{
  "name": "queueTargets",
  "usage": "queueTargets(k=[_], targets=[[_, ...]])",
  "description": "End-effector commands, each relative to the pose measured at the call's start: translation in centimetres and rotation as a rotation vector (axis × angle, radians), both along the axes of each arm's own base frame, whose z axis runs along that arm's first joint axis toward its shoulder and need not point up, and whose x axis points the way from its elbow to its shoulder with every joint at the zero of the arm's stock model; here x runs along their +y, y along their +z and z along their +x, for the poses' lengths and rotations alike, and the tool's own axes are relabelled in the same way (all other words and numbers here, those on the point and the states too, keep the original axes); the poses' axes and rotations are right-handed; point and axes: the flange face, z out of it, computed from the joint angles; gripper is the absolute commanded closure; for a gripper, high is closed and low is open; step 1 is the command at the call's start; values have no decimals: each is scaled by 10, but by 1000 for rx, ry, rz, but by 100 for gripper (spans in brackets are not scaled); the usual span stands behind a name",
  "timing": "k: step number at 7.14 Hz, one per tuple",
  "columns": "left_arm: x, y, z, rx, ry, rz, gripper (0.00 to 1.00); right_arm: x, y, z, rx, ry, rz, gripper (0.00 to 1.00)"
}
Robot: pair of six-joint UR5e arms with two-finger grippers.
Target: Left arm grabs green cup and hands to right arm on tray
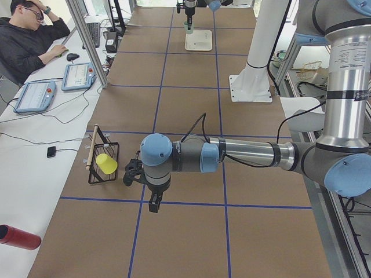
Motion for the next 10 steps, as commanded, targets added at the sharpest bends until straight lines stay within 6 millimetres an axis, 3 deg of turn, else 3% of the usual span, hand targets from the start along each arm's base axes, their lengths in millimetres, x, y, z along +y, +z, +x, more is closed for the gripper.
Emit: queueTargets(k=[1,2,5,6,7,8,10], targets=[[1,1,1,14,0,-2,0,34,25,-12,-7,19,4,100],[0,0,1,14,0,-1,0,46,36,-19,22,21,17,100],[1,0,1,14,0,-1,0,51,49,-28,25,31,12,100],[1,0,1,14,0,-1,0,51,49,-29,25,31,11,94],[0,-1,1,14,0,1,0,51,50,-30,26,34,8,31],[0,-1,1,14,0,1,0,50,48,-32,23,36,9,0],[0,-1,1,14,0,1,0,46,38,-33,8,40,24,0]])
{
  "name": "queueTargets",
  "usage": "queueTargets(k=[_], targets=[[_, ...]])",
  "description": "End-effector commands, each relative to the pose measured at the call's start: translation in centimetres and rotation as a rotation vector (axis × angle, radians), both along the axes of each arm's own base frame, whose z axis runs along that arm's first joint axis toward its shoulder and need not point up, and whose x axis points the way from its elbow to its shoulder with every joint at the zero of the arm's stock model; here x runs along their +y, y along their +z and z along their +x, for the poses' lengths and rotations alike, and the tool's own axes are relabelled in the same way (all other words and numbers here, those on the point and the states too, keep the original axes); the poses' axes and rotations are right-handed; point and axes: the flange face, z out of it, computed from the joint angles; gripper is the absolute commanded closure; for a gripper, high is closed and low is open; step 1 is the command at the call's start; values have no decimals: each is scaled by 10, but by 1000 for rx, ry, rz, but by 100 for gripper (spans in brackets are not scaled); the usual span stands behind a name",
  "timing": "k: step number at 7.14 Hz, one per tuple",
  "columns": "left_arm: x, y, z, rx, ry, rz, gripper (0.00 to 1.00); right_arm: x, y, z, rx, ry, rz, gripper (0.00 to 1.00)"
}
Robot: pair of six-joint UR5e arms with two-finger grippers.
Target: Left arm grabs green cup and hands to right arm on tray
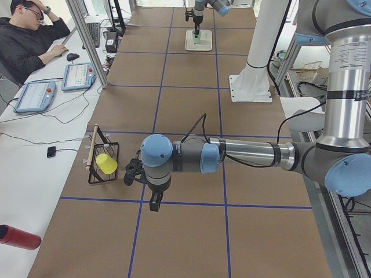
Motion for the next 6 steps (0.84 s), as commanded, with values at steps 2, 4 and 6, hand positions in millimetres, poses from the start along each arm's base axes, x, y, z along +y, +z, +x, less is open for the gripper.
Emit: queueTargets(k=[2,4,6], targets=[[0,-1,0,0,0,2,0,-21,-18,26,-30,59,21,0],[0,-1,0,0,0,2,0,-63,-33,67,-26,-7,72,0],[0,-2,0,-1,0,5,0,-107,-54,117,39,-62,95,0]])
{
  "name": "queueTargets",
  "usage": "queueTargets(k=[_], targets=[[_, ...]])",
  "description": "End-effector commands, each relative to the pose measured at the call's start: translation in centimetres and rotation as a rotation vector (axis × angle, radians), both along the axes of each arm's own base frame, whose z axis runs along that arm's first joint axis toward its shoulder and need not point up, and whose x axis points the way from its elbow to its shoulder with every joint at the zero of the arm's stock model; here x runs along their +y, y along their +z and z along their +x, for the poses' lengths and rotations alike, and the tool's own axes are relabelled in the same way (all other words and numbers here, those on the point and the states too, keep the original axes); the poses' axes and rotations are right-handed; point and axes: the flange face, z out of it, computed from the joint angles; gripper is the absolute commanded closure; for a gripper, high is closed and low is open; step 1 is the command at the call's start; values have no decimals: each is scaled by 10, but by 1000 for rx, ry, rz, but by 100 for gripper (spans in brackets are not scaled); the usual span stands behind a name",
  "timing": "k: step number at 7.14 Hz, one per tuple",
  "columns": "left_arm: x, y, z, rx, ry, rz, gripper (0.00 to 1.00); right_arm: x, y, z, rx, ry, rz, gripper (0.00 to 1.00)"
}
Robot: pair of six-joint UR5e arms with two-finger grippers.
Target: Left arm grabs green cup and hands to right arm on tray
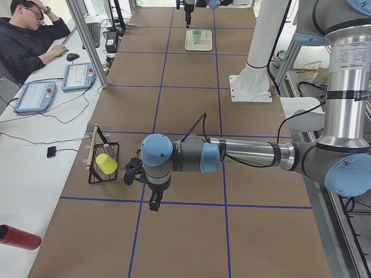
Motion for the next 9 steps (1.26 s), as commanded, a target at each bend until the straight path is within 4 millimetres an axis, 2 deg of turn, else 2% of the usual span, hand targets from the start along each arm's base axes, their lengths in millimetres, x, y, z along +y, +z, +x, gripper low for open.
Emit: queueTargets(k=[1,2,3,4,5,6,8,9], targets=[[6,-2,1,0,0,4,0,-44,-15,62,19,-47,24,0],[16,2,2,2,-6,-13,0,-56,-4,90,-19,-61,25,0],[17,4,1,-6,-4,-15,0,-64,12,117,-49,-76,28,0],[18,7,1,-7,-3,-18,0,-77,21,134,-70,-61,18,0],[19,11,2,-4,-6,-35,0,-81,35,148,-67,-38,-8,0],[41,29,4,3,-2,-68,0,-83,53,160,-58,-41,-19,0],[35,20,6,9,-63,-119,0,-73,109,196,-37,-78,-51,0],[33,12,7,9,-78,-103,0,-54,133,216,-34,-69,-78,0]])
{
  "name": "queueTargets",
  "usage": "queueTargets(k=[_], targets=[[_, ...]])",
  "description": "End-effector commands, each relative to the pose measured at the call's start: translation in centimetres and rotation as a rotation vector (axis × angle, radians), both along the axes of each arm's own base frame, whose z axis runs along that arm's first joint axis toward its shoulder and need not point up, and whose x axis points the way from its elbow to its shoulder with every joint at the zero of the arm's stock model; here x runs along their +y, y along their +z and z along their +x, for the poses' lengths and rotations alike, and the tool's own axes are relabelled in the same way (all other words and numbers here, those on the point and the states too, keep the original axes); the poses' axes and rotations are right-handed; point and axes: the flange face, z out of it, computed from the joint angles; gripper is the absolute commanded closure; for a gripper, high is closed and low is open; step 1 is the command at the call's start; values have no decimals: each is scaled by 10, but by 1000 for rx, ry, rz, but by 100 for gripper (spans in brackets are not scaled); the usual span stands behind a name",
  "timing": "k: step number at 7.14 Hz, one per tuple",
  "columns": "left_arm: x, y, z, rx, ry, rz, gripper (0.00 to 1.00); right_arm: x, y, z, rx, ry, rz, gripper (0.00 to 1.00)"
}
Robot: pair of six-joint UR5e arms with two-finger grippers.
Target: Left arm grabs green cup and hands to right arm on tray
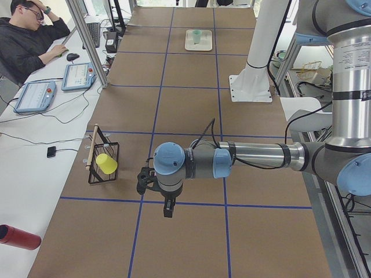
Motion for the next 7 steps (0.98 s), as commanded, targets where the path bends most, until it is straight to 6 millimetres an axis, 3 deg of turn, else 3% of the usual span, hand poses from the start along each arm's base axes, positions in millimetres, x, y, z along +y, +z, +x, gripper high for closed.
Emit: queueTargets(k=[1,4,7], targets=[[-2,-13,1,1,-28,17,0,38,55,26,11,-3,-61,0],[1,-19,2,0,-34,25,0,50,63,26,11,12,-85,0],[7,-19,3,-1,-25,34,0,44,53,26,12,16,-67,0]])
